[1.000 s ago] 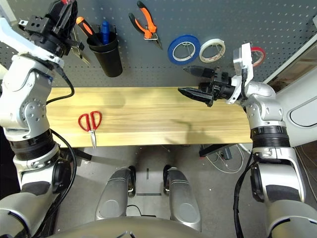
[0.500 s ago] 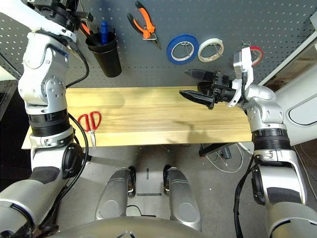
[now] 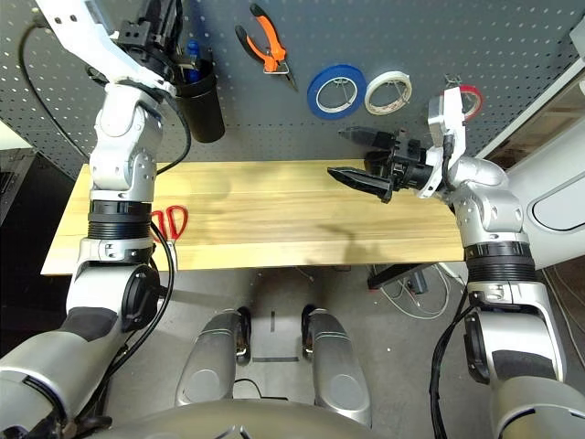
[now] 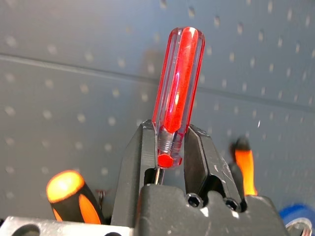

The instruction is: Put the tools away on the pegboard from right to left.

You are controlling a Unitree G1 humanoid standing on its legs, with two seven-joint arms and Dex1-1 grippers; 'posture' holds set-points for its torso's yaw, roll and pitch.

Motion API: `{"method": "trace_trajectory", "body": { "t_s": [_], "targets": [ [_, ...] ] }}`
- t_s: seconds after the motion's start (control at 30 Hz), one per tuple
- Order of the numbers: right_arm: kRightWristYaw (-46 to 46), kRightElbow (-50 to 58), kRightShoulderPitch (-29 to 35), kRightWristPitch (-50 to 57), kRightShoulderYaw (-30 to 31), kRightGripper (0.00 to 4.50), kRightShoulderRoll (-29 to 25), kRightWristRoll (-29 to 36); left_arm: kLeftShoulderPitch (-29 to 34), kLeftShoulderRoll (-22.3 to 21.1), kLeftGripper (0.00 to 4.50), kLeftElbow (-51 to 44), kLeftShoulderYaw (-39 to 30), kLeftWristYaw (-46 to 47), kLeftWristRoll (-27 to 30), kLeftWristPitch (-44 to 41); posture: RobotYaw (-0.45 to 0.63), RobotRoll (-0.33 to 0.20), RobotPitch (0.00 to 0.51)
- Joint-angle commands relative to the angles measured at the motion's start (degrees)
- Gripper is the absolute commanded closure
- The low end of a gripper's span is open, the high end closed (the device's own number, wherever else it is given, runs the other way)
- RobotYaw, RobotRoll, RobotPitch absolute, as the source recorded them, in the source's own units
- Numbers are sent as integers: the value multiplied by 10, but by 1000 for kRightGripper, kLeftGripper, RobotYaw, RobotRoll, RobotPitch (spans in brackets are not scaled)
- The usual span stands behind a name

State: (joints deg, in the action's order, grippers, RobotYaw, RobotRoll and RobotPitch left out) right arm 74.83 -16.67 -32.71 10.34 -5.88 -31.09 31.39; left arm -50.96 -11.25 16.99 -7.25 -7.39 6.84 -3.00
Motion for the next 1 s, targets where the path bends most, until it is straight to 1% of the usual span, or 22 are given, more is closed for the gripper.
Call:
{"method": "trace_trajectory", "body": {
  "t_s": [0.03,0.1,0.17,0.23,0.27,0.4,0.47,0.53,0.6,0.63,0.7,0.77,0.8,0.87,0.93,1.0],
  "targets": [
    [-3,14,10,1,-9,0,1,6,13,-20,2613,-5,11,-13,-15,-16,35,0,166],
    [-4,15,9,-3,-10,0,4,7,20,-33,1880,-18,13,-17,-19,-22,39,0,167],
    [-6,12,6,-5,-11,0,7,7,30,-57,1155,-42,11,-24,-23,-42,42,0,167],
    [-8,11,4,-8,-13,0,10,9,36,-78,283,-64,7,-31,-22,-64,49,0,169],
    [-12,11,3,-6,-16,0,13,13,39,-93,16,-81,4,-39,-19,-80,50,0,170],
    [-15,11,1,-2,-16,0,18,17,66,-167,16,-158,0,-89,-11,-144,63,0,171],
    [-14,11,3,-2,-13,0,20,16,81,-192,16,-205,-17,-109,13,-178,69,0,171],
    [-12,12,5,-1,-10,0,24,16,100,-219,16,-267,-33,-143,49,-222,81,0,172],
    [-7,13,10,0,-1,0,30,11,125,-250,16,-335,-54,-182,103,-289,97,0,171],
    [-5,12,11,-1,2,0,31,8,132,-259,16,-355,-60,-191,120,-313,102,0,171],
    [-3,7,13,-11,13,0,39,-2,135,-261,16,-398,-94,-196,198,-393,122,0,169],
    [0,1,14,-22,24,0,46,-12,135,-261,16,-427,-122,-194,262,-458,134,0,168],
    [3,0,14,-27,27,0,48,-16,136,-263,16,-437,-129,-192,282,-481,140,0,168],
    [10,0,16,-31,43,0,57,-24,158,-283,16,-462,-143,-201,324,-537,156,0,167],
    [14,-2,16,-34,53,0,63,-29,185,-309,16,-479,-150,-214,353,-575,169,0,166],
    [21,-7,15,-39,60,0,68,-33,224,-344,16,-491,-159,-236,372,-597,180,0,171]
  ]
}}
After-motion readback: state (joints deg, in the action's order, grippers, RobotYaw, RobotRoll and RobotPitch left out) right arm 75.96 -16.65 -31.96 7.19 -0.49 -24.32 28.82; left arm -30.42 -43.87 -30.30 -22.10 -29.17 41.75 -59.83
